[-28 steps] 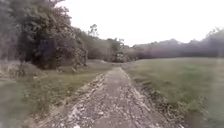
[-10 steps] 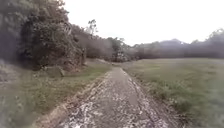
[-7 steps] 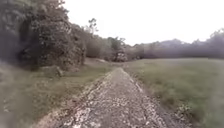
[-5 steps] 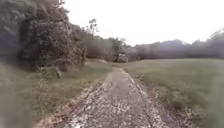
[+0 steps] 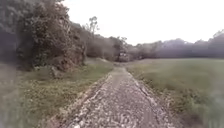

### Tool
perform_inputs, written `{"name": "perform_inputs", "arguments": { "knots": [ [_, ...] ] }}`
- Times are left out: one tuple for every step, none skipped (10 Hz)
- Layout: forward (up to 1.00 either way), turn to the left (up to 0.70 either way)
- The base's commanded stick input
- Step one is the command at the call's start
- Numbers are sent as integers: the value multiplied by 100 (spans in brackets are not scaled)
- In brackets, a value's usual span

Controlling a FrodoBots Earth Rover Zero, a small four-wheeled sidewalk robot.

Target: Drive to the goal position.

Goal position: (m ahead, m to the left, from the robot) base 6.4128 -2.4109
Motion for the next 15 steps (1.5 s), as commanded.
{"name": "perform_inputs", "arguments": {
  "knots": [
    [70,0],
    [70,-2],
    [70,-5],
    [70,-12],
    [70,-8],
    [70,0],
    [70,0],
    [70,-1],
    [70,-5],
    [70,-10],
    [70,-12],
    [70,-10],
    [70,0],
    [70,-1],
    [70,-14]
  ]
}}
